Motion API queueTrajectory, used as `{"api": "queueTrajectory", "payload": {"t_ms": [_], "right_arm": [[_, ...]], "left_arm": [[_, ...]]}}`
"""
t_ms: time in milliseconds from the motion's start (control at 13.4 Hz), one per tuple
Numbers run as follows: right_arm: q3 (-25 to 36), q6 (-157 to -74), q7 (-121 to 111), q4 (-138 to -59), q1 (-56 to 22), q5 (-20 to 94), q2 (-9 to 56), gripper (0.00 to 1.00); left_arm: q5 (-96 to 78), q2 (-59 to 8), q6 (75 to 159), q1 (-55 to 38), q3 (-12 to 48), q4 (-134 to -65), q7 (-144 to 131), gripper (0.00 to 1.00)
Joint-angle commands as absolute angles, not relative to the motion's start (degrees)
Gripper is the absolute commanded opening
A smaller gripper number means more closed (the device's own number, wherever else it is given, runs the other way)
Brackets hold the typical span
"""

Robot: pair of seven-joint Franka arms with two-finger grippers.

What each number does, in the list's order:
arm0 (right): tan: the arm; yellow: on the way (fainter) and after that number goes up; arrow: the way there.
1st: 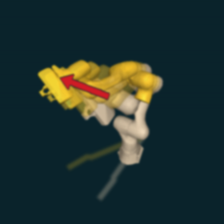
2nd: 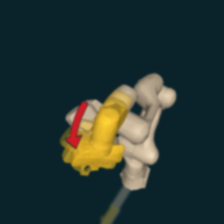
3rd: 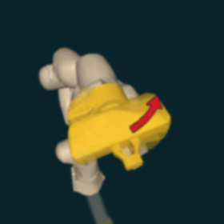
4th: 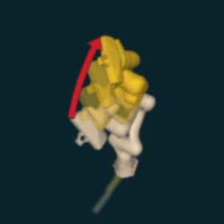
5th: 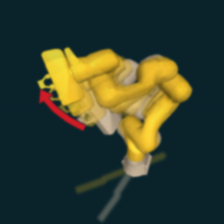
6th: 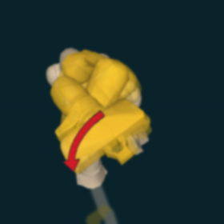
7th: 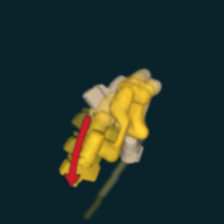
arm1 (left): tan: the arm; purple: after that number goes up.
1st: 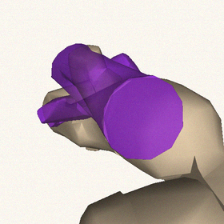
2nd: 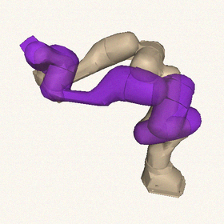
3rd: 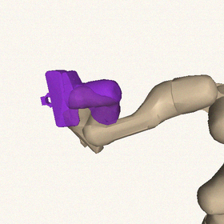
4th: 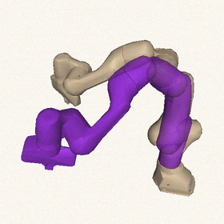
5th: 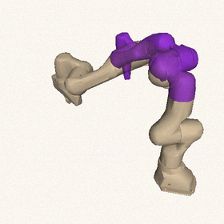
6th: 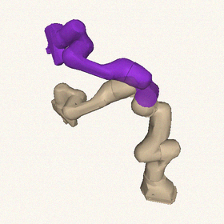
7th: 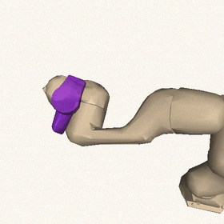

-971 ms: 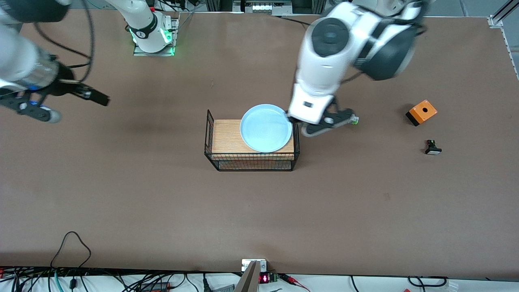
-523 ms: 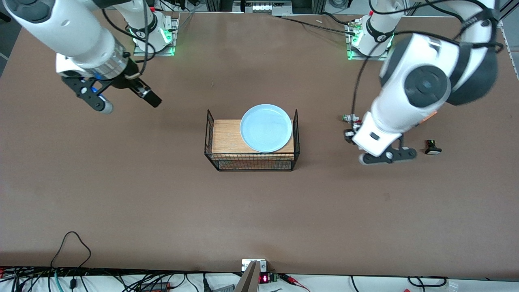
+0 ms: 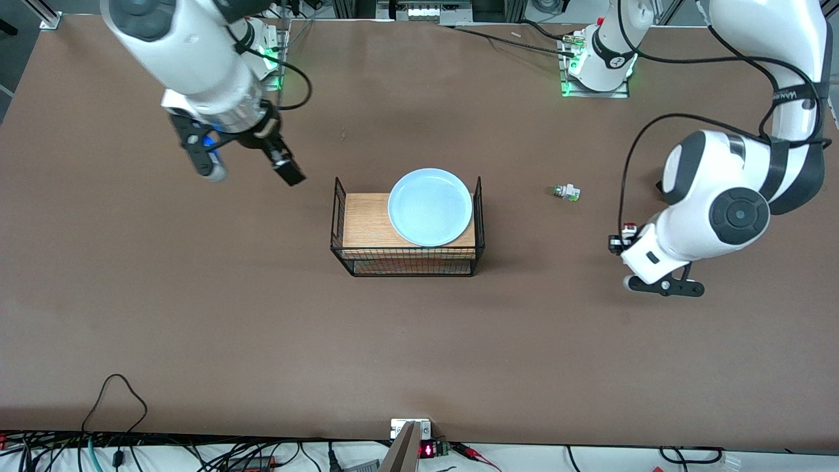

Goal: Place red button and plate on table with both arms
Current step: 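Place the part with the left gripper while the right gripper nears the plate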

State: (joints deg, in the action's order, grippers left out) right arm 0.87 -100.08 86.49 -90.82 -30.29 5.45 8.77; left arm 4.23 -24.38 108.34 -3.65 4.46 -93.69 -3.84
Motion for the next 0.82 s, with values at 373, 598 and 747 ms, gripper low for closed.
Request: {"api": "queueTrajectory", "payload": {"t_ms": [373, 598, 747], "right_arm": [[1.5, -112.1, 99.5, -91.1, -36.2, 6.5, 15.2, 1.0], [1.6, -114.6, 99.8, -91.0, -38.2, 6.8, 17.6, 1.0], [1.6, -117.4, 102.6, -91.0, -39.2, 6.3, 19.2, 1.0]], "left_arm": [[5.5, -22.8, 133.2, -0.3, 5.4, -115.1, -1.8, 0.08], [5.4, -23.7, 143.0, -0.4, 5.5, -121.3, -3.2, 0.12], [5.4, -24.1, 145.7, -0.4, 5.8, -123.0, -4.2, 0.4]]}}
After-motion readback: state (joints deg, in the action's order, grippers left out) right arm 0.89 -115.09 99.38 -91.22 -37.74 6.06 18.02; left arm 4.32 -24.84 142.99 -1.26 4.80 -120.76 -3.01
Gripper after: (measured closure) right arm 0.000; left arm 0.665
